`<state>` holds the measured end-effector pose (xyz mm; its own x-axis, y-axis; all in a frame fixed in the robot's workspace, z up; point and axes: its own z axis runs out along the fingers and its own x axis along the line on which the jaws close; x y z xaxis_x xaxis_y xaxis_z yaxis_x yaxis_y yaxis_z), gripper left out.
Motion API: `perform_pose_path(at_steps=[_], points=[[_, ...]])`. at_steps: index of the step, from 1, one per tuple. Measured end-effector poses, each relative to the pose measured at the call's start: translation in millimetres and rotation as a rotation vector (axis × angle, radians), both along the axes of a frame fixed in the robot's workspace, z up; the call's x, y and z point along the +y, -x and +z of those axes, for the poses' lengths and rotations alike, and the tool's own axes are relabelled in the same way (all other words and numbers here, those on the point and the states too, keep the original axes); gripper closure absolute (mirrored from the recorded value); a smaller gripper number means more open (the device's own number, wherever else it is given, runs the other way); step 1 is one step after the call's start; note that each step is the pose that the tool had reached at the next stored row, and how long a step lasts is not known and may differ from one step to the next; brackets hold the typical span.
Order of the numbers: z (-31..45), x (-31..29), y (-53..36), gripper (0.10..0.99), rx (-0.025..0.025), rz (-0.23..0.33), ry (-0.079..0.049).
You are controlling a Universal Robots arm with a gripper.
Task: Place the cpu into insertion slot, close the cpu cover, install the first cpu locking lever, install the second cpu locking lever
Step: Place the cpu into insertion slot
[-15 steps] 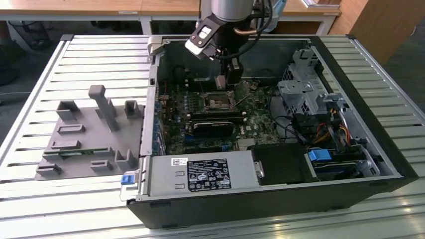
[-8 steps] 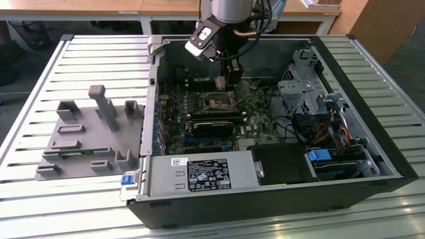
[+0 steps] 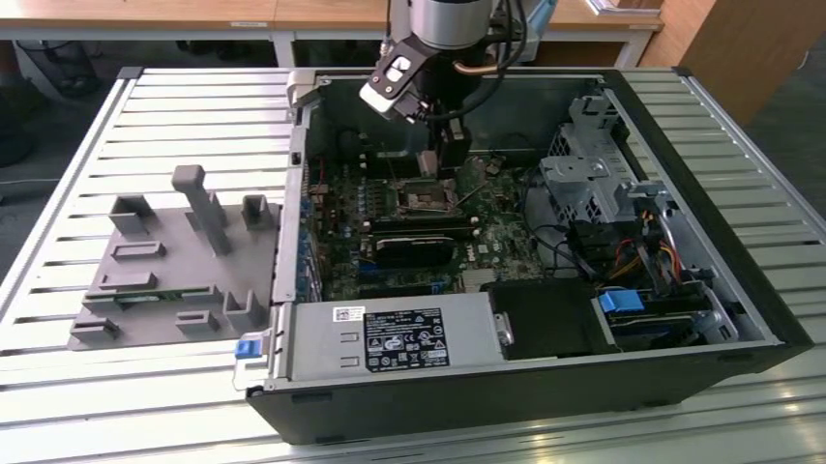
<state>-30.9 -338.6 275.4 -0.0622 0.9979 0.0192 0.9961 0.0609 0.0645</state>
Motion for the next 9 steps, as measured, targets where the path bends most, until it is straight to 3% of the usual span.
perform_pose_path(at_steps=[5, 9], points=[[-5.7, 0.9, 0.0, 0.545, 0.0030, 0.000, 0.001], [-10.3, 2.7, 0.0, 0.545, 0.0051, 0.000, 0.015]])
